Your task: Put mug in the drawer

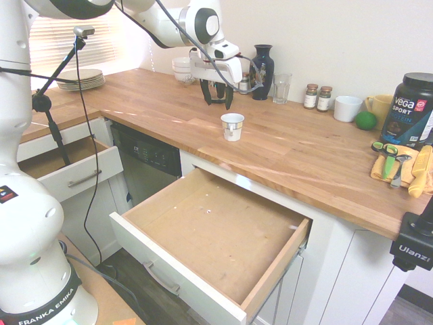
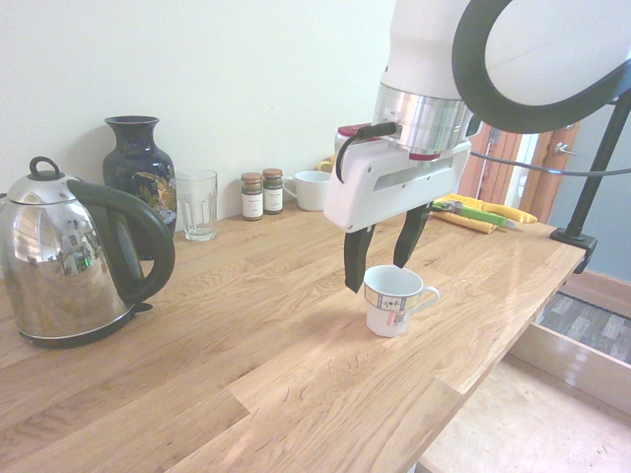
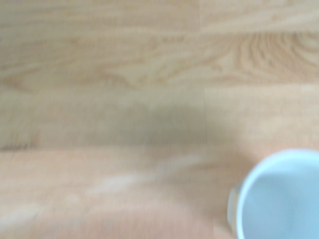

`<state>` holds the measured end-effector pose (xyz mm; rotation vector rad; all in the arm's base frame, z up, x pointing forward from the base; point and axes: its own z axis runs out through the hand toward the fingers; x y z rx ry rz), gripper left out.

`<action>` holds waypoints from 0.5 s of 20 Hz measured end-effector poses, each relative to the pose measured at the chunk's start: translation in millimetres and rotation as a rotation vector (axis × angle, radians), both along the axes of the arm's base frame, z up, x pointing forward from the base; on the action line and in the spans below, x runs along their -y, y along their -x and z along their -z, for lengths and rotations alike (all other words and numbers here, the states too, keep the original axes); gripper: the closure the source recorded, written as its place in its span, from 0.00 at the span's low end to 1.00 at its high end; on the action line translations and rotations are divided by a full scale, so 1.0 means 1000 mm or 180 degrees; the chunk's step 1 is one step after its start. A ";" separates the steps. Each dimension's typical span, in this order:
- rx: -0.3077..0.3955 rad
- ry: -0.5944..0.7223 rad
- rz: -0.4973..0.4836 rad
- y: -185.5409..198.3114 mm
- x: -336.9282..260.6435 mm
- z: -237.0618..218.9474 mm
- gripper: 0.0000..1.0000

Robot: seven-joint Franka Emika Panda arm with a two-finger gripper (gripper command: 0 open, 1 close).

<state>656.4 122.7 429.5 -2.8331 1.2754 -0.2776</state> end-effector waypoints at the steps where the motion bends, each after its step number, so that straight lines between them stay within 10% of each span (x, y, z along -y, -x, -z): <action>1: -0.0004 0.0001 0.0012 -0.005 0.001 0.003 0.00; 10: -0.0181 0.0006 0.0117 -0.030 0.013 0.051 0.00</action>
